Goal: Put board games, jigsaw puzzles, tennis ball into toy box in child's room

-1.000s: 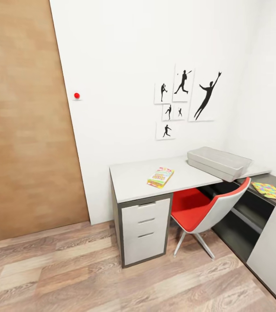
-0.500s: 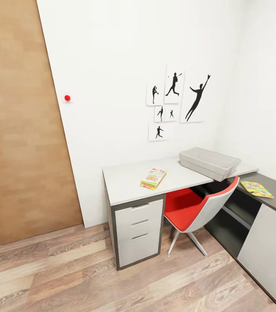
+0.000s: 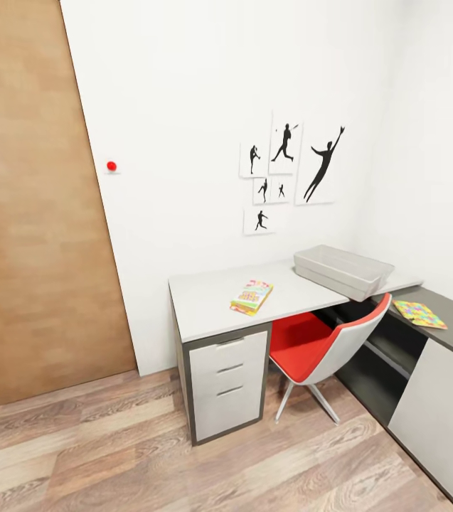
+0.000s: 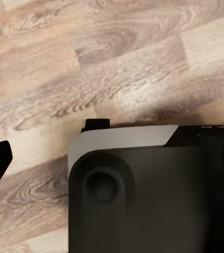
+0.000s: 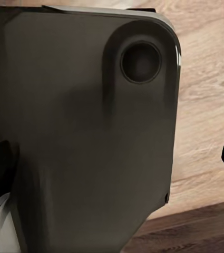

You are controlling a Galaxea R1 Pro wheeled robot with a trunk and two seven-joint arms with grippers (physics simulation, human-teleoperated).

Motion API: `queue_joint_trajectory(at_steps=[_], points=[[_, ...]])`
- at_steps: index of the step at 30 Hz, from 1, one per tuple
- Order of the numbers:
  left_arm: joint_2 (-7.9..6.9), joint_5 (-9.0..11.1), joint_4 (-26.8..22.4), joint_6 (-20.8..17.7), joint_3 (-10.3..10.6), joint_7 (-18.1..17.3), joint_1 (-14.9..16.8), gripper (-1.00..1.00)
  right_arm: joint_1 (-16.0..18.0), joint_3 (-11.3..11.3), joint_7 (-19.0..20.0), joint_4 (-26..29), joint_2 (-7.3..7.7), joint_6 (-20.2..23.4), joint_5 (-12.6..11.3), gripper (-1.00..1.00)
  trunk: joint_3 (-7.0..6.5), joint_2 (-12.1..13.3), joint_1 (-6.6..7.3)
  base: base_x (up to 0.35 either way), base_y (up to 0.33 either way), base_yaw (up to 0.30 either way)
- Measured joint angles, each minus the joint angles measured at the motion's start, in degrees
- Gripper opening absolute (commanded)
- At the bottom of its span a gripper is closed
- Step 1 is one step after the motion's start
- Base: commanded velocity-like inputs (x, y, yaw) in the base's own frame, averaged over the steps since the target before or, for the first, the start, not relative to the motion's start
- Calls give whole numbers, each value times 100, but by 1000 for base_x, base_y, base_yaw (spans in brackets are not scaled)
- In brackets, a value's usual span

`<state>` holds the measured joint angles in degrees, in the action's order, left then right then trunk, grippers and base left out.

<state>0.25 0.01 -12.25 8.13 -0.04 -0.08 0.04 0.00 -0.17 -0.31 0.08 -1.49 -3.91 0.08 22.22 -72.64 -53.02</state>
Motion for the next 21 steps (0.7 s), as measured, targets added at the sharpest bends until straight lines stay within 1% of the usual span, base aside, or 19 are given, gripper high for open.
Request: queue_joint_trajectory(at_steps=[6,8,12,13,14,17,21], points=[[-19,-14,-28,96,18,0,3,100,0,0,-1,0,15,-16,0,100,-108,241,132,0,0,0],[-24,-55,-29,109,48,0,3,100,0,1,-1,0,19,-19,0,100,-144,321,176,0,0,0],[-47,-277,-30,130,122,0,6,100,0,2,-1,0,19,-21,3,100,-216,482,264,0,0,0],[-74,-397,-30,142,140,-1,5,100,0,2,-1,0,19,-21,2,100,-234,522,286,0,0,0],[-87,-448,-27,147,147,-1,7,100,0,2,-1,0,17,-21,2,100,-252,562,308,0,0,0],[-111,-552,-16,159,162,-1,6,100,0,2,-1,0,13,-19,2,100,-305,682,374,0,0,0],[-124,-642,3,170,179,4,5,100,0,6,-1,0,6,-19,1,100,-377,843,461,0,0,0]])
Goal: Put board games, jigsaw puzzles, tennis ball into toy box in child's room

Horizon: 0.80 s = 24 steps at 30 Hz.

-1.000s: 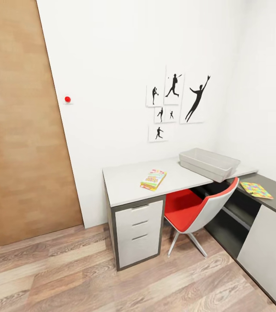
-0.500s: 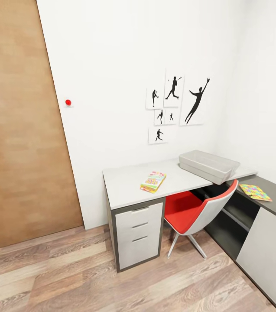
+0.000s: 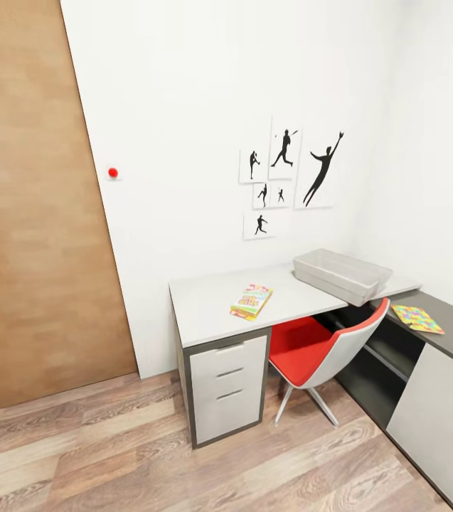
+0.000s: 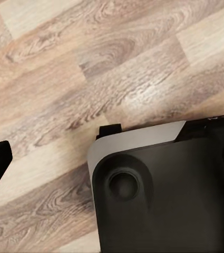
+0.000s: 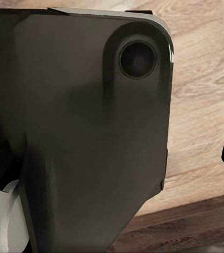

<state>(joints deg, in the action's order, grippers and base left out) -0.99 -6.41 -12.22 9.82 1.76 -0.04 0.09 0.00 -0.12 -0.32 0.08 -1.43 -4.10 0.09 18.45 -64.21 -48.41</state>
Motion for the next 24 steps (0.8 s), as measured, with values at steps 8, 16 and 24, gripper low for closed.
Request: queue_joint_trajectory(at_steps=[8,16,24], points=[[-9,-37,9,4,-5,3,0,100,0,9,0,0,-10,-4,12,100,-144,321,176,0,0,0],[0,-40,10,5,-10,3,0,100,0,-19,0,0,-12,-137,-11,100,-288,642,352,0,0,0],[7,-28,10,5,-25,3,1,100,0,0,3,0,-7,-419,3,100,-431,963,528,0,0,0]])
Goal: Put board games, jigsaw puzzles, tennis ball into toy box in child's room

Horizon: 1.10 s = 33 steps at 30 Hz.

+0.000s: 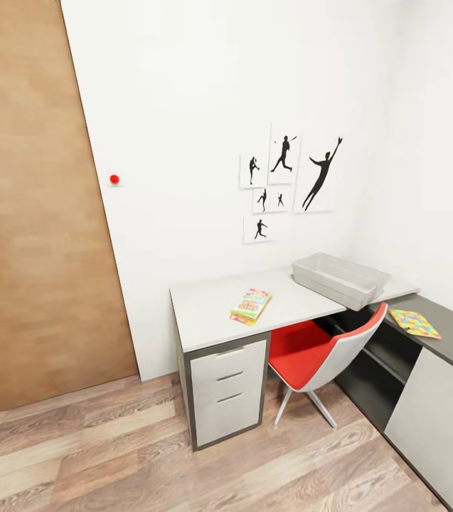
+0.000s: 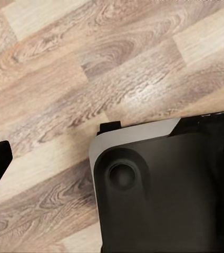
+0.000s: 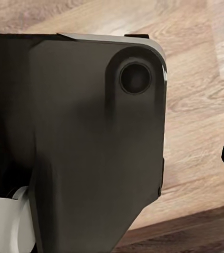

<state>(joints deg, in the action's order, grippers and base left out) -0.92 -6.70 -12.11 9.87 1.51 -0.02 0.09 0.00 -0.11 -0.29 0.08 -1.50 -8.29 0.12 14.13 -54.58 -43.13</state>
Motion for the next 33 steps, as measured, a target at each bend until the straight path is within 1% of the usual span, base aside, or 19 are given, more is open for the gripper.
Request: queue_joint_trajectory(at_steps=[5,7,8,13,33], points=[[14,-10,0,2,16,0,1,100,0,9,-2,0,-5,-101,14,100,-90,201,110,0,0,0],[17,-12,0,3,19,0,2,100,0,7,-2,0,-3,-169,12,100,-126,281,154,0,0,0],[18,-8,0,1,9,0,0,100,0,6,-2,0,-4,-315,6,100,-144,321,176,0,0,0],[13,4,0,4,0,0,1,100,0,5,-2,0,-7,-437,2,100,-234,522,286,0,0,0],[6,26,1,5,-11,0,-1,100,0,-2,-3,0,-11,-505,-25,100,-594,1325,725,0,0,-10]])
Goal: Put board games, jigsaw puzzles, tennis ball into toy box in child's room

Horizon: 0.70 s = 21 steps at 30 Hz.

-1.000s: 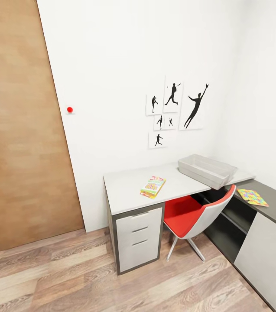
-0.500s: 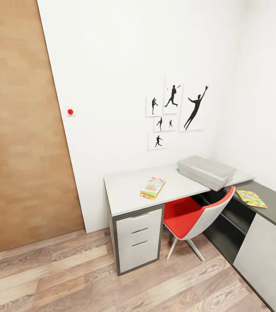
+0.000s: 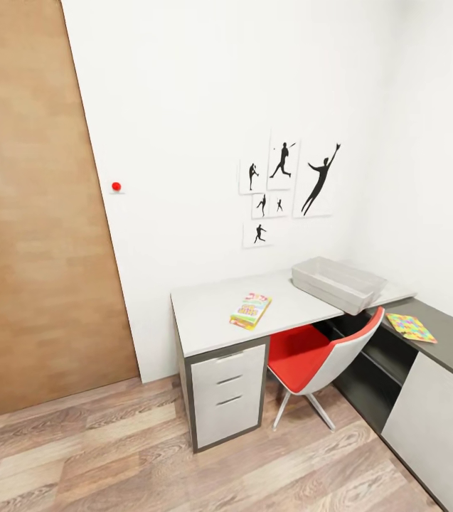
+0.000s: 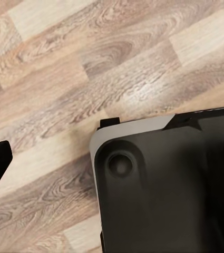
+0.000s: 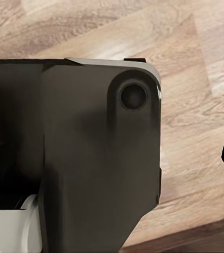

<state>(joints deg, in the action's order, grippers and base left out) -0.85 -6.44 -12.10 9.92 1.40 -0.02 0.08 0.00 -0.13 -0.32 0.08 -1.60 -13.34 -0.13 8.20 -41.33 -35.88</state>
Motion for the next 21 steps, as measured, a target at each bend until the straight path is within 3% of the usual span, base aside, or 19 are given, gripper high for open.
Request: queue_joint_trajectory(at_steps=[21], points=[[9,-27,0,-1,6,0,2,100,-1,-6,0,0,2,55,-17,100,-379,844,462,0,0,-260]])
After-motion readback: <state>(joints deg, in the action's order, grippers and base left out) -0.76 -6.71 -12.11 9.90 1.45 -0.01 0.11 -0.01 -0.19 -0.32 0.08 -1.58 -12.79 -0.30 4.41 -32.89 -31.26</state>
